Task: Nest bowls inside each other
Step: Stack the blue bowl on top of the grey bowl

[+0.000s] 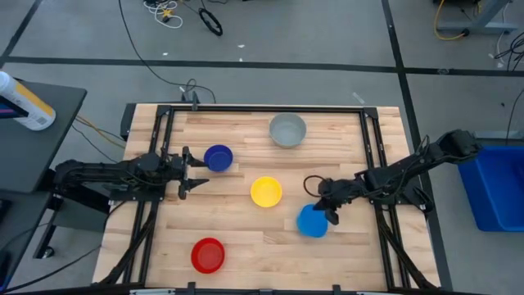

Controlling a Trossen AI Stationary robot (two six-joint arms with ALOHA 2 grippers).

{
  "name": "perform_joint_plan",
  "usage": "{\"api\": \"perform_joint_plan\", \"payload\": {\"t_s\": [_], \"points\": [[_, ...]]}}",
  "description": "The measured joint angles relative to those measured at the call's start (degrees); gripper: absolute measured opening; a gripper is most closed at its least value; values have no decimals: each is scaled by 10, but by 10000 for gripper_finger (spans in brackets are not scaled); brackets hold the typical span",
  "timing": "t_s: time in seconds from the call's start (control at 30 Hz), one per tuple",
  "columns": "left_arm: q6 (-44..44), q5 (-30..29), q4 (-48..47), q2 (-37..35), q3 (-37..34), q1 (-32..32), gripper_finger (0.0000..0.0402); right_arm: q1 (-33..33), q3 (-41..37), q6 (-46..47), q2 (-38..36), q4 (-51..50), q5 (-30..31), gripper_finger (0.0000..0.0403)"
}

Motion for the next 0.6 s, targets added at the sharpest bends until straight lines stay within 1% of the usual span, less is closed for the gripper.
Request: {"api": "perform_joint_plan", "payload": {"t_s": [0.07, 0.17, 0.27, 0.33, 0.4, 0.47, 0.6], "points": [[0, -2, 0, 0, 0, 0, 273, -6, 11, -32, 0, -1, 53, 4], [1, -5, 1, 0, 0, 0, 273, -27, 39, -93, 0, -14, 150, 3], [2, -5, 1, 0, 0, 0, 273, -63, 67, -170, 0, -18, 233, 2], [2, -5, 1, 0, 0, 0, 273, -98, 88, -224, 0, -7, 269, 2], [2, -5, 1, 0, 0, 0, 273, -141, 106, -276, 0, 6, 280, 2], [3, -5, 1, 0, 0, 0, 273, -187, 121, -322, 0, 32, 273, 1], [11, -6, 1, 0, 0, 0, 273, -283, 148, -375, 2, 62, 221, 1]]}}
